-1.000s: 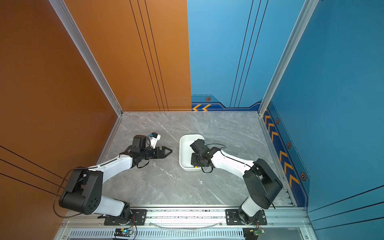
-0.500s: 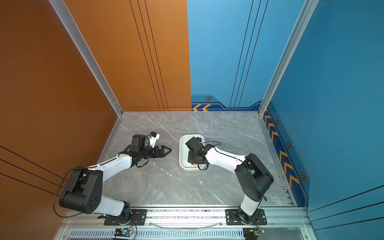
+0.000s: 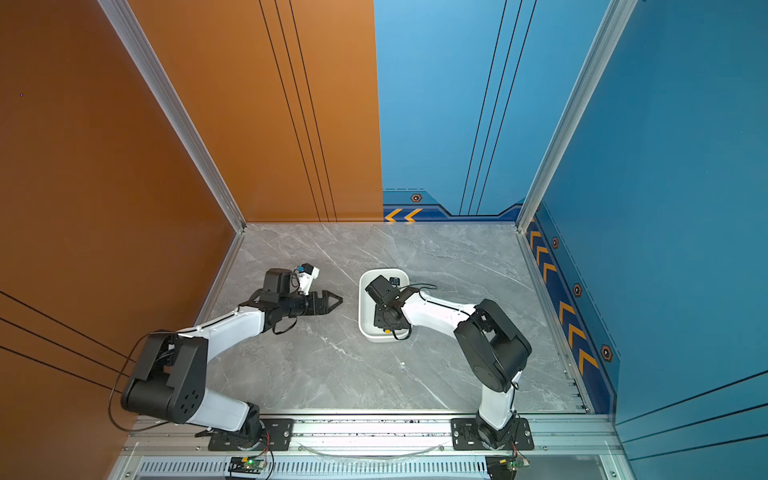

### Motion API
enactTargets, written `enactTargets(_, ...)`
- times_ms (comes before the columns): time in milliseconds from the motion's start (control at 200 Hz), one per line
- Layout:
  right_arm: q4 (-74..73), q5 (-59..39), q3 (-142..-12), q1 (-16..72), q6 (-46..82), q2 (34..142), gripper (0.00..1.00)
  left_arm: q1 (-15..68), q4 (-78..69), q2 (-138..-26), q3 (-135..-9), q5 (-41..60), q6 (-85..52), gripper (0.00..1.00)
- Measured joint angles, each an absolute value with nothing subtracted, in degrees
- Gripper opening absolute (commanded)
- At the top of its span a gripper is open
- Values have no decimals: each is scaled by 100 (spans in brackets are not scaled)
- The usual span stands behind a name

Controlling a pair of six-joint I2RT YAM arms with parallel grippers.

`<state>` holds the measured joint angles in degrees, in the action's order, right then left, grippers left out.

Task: Put the screwdriver in the bin
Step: 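Lift the screwdriver with the right gripper and carry it over the white bin, then lower the screwdriver into the bin and open the right gripper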

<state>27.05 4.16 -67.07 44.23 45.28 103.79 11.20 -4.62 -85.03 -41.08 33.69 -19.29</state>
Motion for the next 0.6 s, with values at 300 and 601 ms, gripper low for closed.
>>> enactTargets(300,2764,482,-6737,4464,4525,10514,11,1120,-462,-8503,-4108,3369,-1929,98)
enactTargets(601,2794,489,-6777,4464,4497,10643,38,1120,-462,-8506,-4108,3369,-1929,98)
